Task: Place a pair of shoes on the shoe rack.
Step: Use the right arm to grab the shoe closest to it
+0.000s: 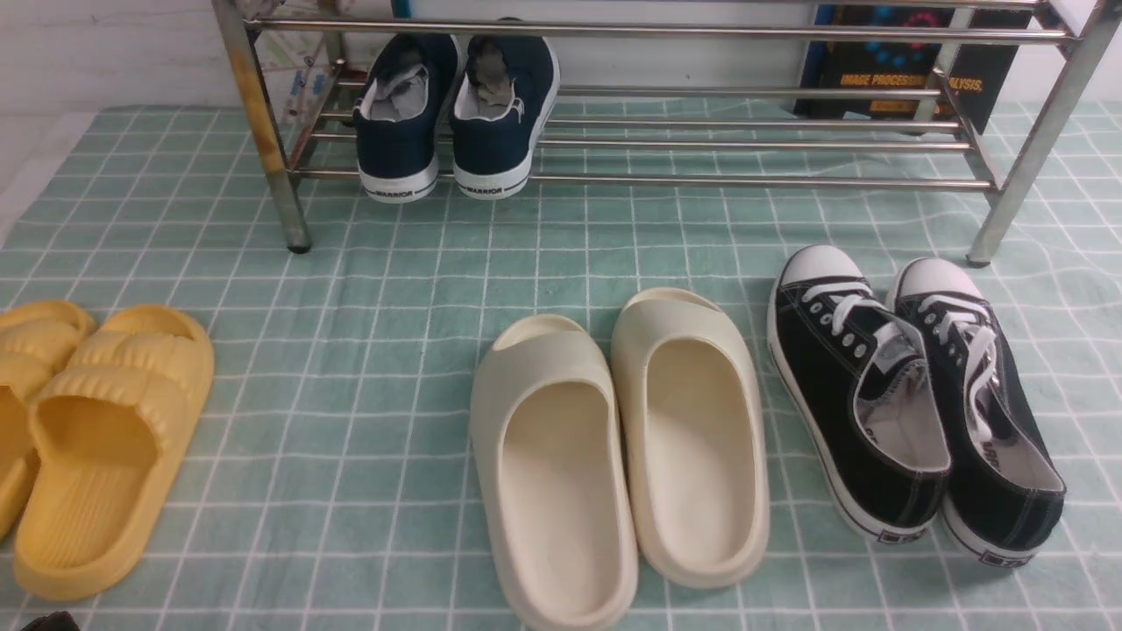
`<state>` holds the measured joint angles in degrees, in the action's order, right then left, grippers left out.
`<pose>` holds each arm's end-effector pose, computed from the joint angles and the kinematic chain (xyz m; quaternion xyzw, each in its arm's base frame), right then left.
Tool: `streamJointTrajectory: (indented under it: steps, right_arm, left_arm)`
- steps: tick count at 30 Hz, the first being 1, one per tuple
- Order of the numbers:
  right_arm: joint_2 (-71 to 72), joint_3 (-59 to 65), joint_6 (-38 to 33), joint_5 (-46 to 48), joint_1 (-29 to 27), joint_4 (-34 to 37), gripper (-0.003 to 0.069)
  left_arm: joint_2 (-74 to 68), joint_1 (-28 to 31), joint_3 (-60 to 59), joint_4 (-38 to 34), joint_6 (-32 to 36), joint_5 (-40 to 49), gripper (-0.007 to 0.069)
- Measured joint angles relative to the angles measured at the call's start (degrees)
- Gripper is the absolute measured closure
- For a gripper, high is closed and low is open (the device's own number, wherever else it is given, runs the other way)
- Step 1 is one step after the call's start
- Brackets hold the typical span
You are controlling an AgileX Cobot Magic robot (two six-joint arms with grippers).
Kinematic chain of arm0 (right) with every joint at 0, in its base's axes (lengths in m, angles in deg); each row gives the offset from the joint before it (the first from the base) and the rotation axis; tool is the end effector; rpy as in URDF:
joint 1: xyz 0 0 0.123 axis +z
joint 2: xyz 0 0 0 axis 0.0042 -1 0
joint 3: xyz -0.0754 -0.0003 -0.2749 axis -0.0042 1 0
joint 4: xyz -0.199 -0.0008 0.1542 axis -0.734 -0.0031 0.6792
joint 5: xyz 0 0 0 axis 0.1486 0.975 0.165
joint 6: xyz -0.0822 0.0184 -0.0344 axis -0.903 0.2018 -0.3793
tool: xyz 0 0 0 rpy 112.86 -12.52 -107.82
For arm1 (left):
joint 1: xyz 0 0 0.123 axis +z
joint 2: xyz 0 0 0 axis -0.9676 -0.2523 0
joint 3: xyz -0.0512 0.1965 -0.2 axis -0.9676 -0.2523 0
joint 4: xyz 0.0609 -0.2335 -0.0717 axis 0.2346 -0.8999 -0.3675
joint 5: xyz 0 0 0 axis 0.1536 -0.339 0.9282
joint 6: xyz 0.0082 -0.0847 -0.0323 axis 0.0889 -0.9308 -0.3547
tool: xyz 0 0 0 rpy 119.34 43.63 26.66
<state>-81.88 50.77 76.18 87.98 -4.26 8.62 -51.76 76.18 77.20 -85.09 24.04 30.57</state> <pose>0.0520 -0.0061 0.1737 0.0782 0.8011 -0.0014 0.5934 0.0524 0.0015 0.1692 -0.1164 0.8012 -0.0712 0.5826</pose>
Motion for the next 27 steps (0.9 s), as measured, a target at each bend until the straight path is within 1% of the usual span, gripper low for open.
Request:
streamJointTrajectory:
  steps: [20,27]
  right_arm:
    - [0.00,0.00,0.00,0.00,0.00,0.00,0.0419]
    - [0.00,0.00,0.09,-0.57,0.00,4.37,0.0419]
  left_arm:
    - [0.00,0.00,0.00,0.00,0.00,0.00,0.0550]
    - [0.00,0.00,0.00,0.00,0.00,0.00,0.0543]
